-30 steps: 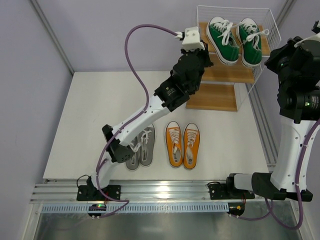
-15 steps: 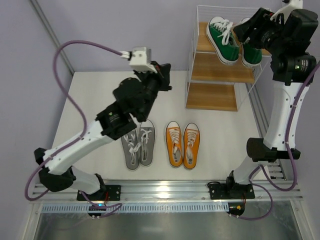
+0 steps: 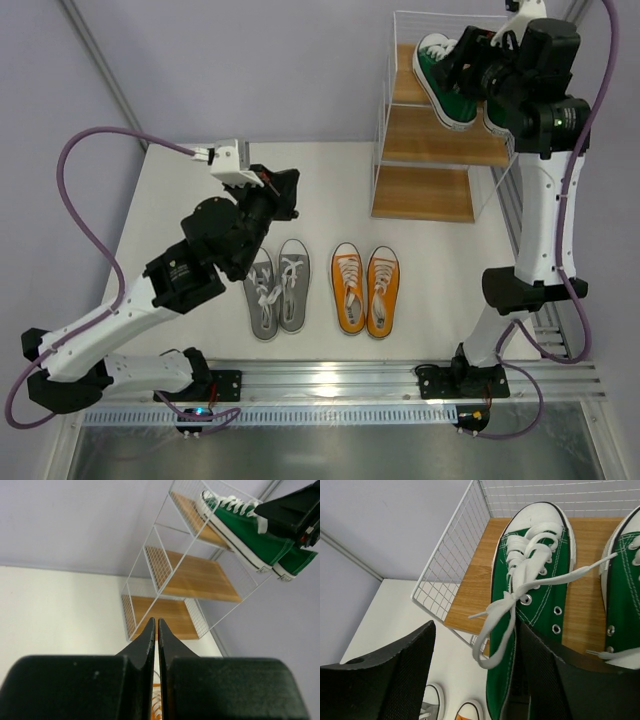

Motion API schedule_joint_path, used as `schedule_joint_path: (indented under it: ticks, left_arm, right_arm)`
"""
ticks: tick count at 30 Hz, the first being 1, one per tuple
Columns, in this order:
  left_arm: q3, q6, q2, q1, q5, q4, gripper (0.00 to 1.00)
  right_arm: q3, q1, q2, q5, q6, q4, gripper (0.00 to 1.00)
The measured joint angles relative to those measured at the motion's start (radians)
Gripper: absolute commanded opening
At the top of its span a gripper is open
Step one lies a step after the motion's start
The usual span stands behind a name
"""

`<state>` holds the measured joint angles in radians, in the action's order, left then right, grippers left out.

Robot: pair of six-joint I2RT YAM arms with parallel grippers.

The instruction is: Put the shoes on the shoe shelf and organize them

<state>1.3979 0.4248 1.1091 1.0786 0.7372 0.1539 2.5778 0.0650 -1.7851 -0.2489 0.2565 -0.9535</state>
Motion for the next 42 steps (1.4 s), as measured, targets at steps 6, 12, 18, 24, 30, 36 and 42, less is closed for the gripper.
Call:
schedule_joint_path:
  ticks: [6, 12, 18, 24, 30, 36, 42]
  left_arm:
    - [-0.075, 0.023, -0.105, 0.0, 0.035, 0.047, 0.0]
    - [-0.132, 0.044, -0.25, 0.0, 0.086, 0.053, 0.0]
    - [-0.135, 0.047, -0.282, 0.0, 0.108, 0.06, 0.0]
    - [-0.137, 0.05, -0.278, 0.0, 0.108, 0.088, 0.0]
    - [-0.148, 0.068, -0.297, 0.0, 0.112, 0.109, 0.0]
    - [-0.154, 0.082, -0.32, 0.0, 0.12, 0.126, 0.0]
    - [-0.158, 0.095, -0.326, 0.0, 0.121, 0.134, 0.0]
  right_arm:
    - [0.013, 0.117, -0.044, 0.219, -0.056, -0.017, 0.68]
    - [-0.023, 0.199, -0.027, 0.552, -0.126, 0.049, 0.64]
    - [-0.024, 0.207, -0.028, 0.69, -0.156, 0.097, 0.63]
    - [-0.024, 0.202, -0.043, 0.706, -0.17, 0.126, 0.63]
    - [-0.039, 0.198, -0.096, 0.675, -0.169, 0.114, 0.59]
    - [-0.044, 0.188, -0.11, 0.665, -0.158, 0.113, 0.3]
    - [-0.044, 0.174, -0.109, 0.663, -0.125, 0.114, 0.04]
